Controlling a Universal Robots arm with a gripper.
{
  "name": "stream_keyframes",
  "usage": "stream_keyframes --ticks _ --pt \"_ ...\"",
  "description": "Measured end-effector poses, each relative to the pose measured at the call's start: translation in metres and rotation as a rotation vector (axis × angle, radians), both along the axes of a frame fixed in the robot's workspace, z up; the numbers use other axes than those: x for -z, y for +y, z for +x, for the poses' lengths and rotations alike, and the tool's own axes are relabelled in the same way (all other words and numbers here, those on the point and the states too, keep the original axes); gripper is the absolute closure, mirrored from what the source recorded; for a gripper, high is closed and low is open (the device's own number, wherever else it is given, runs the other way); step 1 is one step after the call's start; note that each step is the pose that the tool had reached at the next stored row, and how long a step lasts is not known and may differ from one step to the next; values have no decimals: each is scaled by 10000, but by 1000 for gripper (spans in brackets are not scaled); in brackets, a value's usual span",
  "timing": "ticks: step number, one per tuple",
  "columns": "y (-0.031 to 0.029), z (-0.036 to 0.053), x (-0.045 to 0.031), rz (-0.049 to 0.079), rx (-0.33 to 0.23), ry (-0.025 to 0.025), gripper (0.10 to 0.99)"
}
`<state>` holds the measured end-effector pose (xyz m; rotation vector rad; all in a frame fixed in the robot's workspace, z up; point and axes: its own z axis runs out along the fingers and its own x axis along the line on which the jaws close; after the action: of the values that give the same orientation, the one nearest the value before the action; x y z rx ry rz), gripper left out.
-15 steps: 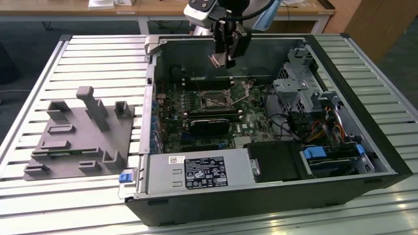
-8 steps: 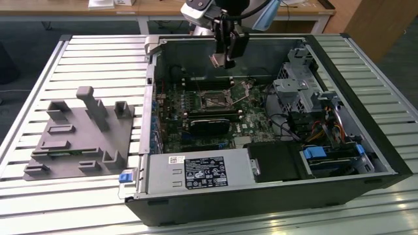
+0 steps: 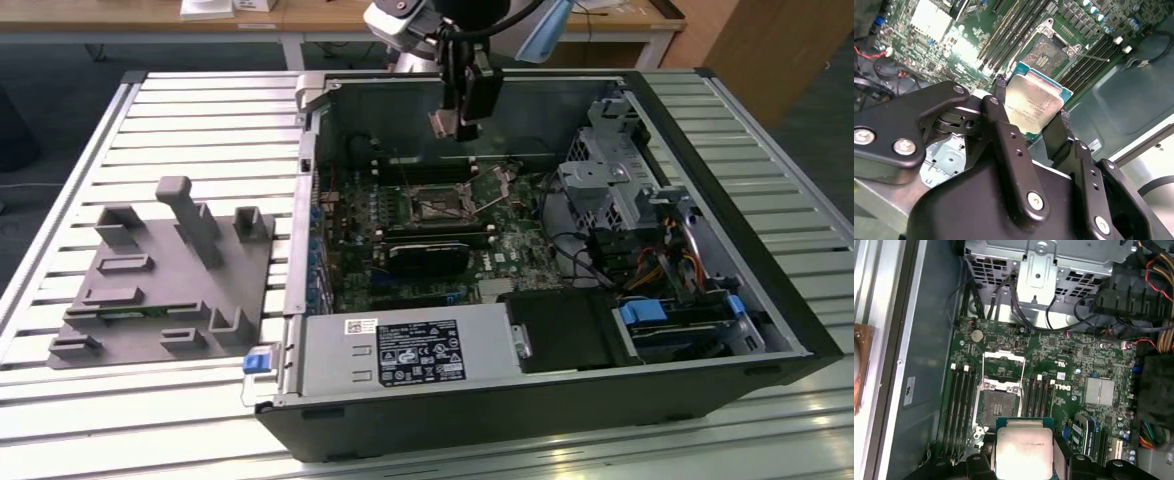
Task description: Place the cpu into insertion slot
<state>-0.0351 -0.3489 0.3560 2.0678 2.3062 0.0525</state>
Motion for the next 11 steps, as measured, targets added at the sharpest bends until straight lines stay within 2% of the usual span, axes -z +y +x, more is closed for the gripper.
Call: stream_keyframes --ticks 11 --pt "0 0 4 -49 1198 0 545"
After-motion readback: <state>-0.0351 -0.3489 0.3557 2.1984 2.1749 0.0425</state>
